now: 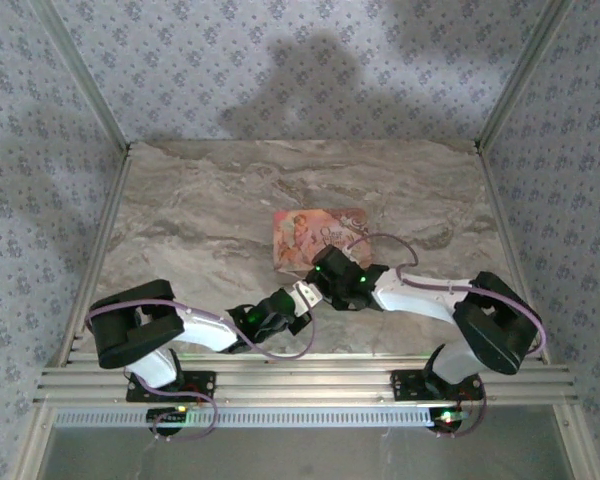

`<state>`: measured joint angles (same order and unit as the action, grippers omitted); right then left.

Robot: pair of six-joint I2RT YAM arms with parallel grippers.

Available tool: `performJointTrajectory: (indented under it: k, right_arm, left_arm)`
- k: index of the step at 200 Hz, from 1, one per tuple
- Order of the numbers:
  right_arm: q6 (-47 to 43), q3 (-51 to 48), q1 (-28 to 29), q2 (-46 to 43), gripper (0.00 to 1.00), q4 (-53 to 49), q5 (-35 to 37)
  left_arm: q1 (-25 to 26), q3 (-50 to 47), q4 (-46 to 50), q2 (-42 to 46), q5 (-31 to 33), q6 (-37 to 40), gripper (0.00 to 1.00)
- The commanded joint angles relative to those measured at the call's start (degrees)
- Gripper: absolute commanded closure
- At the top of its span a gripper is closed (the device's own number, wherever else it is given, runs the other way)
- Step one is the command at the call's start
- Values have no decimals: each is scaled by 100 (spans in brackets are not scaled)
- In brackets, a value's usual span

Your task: Unlock the padlock with the key

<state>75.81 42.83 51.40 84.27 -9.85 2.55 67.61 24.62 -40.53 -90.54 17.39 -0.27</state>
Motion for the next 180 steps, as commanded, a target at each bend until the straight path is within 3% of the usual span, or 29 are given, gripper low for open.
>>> performJointTrajectory:
  k: [1, 21, 41, 69, 91, 141, 180]
  right_arm:
    - [52, -46, 96, -302, 55, -140, -60]
    - [40, -83, 90, -397, 64, -150, -8]
    - [43, -112, 81, -483, 64, -158, 66]
    - [120, -262, 116, -717, 42, -14, 306]
    - [243, -367, 157, -953, 41, 3, 642]
    - [361, -433, 239, -1128, 57, -6, 1015]
    - [364, -392, 263, -950, 63, 70, 923]
  left_arm:
    - [23, 87, 104, -44, 0, -39, 100]
    - [23, 80, 90, -51, -5, -66, 100]
    - [23, 78, 72, -51, 1, -89, 100]
    - [20, 84, 37, -60, 3, -152, 100]
    - [19, 73, -1, -69, -9, -207, 100]
    - [18, 78, -24, -95, -48, -251, 100]
    - [21, 87, -13, -78, -73, -261, 100]
